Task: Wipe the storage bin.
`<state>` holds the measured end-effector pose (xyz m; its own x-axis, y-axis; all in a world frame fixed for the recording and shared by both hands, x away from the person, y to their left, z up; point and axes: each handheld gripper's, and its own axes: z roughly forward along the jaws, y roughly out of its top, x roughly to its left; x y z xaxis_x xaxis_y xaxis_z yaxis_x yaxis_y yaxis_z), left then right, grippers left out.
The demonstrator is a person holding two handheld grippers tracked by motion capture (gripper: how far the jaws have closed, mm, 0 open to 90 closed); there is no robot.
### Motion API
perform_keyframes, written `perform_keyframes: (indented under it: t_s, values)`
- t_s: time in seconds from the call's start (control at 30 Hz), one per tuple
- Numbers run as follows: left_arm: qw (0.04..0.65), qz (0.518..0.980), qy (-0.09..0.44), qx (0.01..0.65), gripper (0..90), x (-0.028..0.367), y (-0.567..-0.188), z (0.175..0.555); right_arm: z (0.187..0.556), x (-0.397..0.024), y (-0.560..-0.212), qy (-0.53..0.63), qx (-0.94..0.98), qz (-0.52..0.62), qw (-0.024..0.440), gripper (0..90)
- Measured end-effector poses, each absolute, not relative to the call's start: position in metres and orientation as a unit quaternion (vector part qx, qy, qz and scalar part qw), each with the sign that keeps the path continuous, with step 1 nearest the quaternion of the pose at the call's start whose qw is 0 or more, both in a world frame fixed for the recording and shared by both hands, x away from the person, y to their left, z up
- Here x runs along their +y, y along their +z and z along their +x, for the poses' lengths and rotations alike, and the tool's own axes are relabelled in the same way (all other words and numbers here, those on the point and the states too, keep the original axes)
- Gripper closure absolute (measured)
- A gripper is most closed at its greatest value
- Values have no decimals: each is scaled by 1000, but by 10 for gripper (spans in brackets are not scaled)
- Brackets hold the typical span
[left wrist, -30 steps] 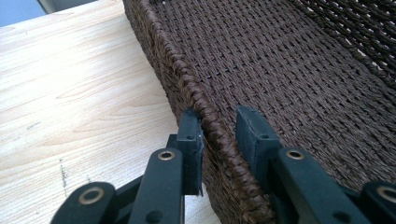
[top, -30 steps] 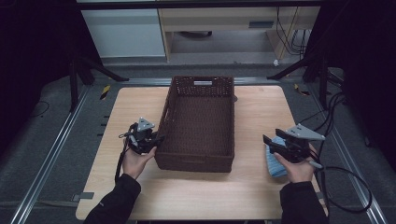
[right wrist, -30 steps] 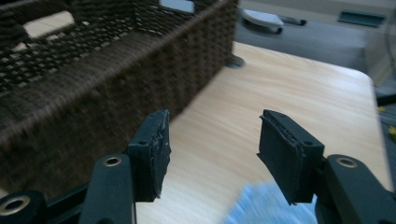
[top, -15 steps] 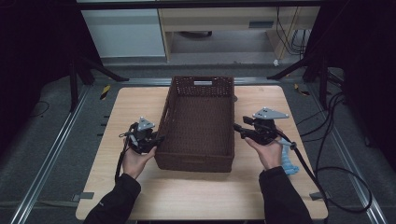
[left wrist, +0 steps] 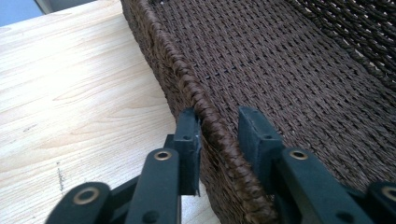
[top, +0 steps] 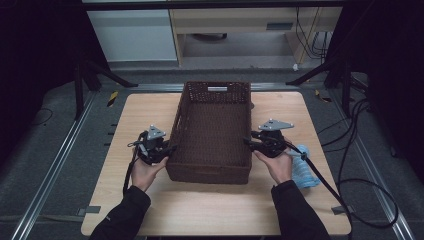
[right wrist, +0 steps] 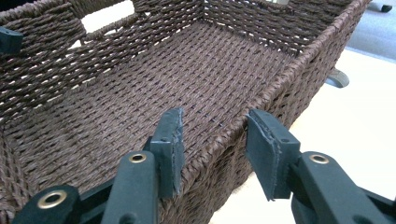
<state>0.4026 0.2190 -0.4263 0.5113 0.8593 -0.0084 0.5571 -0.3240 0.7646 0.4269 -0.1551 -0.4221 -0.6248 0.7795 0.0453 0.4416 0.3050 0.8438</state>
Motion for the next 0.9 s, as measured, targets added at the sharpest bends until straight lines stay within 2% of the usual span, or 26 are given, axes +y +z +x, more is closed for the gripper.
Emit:
perform_keyframes:
  t_s: [0.1, 0.33, 0.5, 0.53, 0.6, 0.73, 0.77, 0.9]
  values:
    - [367, 783, 206, 459, 527, 221, -426, 403, 425, -155, -422, 441, 783, 393, 192, 582]
    - [369, 781, 204, 460, 453, 224, -420, 391, 418, -158, -422, 445, 781, 401, 179, 582]
    - [375, 781, 194, 459, 551, 226, -420, 374, 405, -161, -421, 452, 777, 403, 175, 633]
    - [380, 782, 192, 456, 627, 226, -420, 371, 400, -160, -419, 449, 780, 399, 173, 634]
    - [379, 783, 192, 453, 690, 226, -420, 371, 397, -159, -419, 449, 781, 399, 172, 633]
    - [383, 783, 188, 453, 709, 228, -421, 372, 396, -160, -415, 447, 788, 394, 156, 595]
    - [384, 782, 190, 453, 715, 229, -421, 374, 399, -161, -411, 454, 782, 389, 175, 551]
    - [383, 779, 199, 455, 739, 230, -423, 378, 414, -161, -411, 451, 777, 395, 193, 524]
